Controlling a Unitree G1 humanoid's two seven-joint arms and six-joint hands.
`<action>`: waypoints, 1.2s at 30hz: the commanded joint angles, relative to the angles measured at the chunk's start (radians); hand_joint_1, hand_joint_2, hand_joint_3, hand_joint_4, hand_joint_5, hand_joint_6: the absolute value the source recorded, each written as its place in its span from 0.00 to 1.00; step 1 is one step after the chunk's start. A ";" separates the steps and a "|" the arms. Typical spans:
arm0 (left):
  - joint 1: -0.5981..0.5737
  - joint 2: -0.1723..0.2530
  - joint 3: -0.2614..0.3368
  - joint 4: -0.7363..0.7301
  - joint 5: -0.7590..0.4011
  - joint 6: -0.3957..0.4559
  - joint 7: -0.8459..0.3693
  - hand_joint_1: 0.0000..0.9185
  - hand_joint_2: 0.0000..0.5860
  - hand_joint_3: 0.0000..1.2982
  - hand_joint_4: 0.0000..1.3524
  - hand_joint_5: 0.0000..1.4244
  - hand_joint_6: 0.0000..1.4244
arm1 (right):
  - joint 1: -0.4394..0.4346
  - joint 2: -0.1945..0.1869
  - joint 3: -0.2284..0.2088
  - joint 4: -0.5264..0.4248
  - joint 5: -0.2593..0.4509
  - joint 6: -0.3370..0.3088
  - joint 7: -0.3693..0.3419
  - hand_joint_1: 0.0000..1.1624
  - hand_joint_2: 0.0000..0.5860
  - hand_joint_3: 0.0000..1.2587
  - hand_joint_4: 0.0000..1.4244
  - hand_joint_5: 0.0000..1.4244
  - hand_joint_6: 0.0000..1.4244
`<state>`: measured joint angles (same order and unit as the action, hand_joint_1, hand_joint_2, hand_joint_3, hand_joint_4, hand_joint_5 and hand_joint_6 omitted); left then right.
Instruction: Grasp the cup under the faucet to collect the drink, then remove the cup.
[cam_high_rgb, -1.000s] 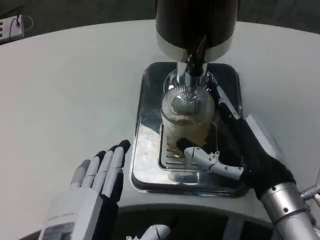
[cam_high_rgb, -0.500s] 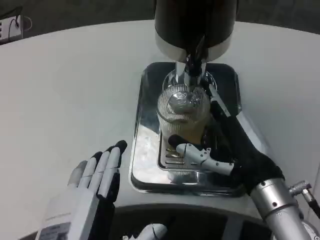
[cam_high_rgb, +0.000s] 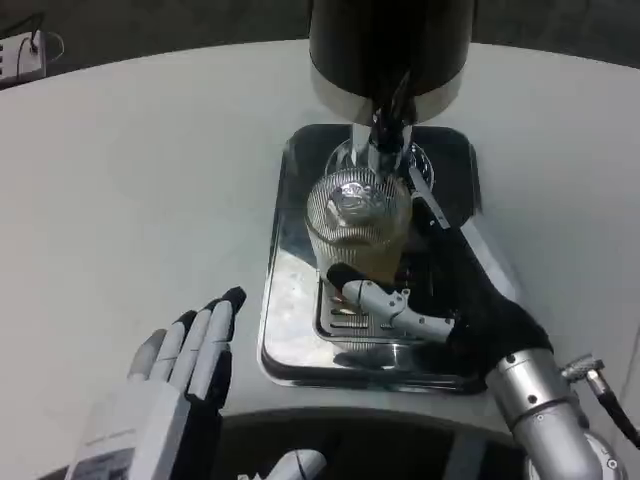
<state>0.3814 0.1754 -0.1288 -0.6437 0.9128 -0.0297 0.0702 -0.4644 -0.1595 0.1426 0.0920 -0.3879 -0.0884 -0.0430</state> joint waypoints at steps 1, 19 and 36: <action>0.009 -0.004 0.013 -0.024 -0.002 0.016 -0.015 0.00 0.30 0.00 0.00 0.00 0.00 | -0.019 0.018 0.013 0.029 0.001 -0.015 -0.014 0.52 0.39 0.00 0.05 0.07 0.15; 0.005 -0.019 0.036 -0.030 -0.026 0.040 -0.039 0.00 0.30 0.00 0.00 0.00 0.00 | -0.072 0.045 0.041 0.097 -0.017 0.004 -0.036 0.56 0.36 0.00 0.05 0.04 0.13; -0.001 -0.027 0.062 -0.044 -0.053 0.076 -0.058 0.00 0.30 0.00 0.00 0.00 0.00 | -0.131 0.094 0.059 0.211 -0.002 -0.013 -0.071 0.64 0.32 0.06 0.14 0.14 0.18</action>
<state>0.3775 0.1536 -0.0757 -0.6695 0.8672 0.0306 0.0257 -0.5788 -0.0875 0.1844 0.2602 -0.4017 -0.1135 -0.1327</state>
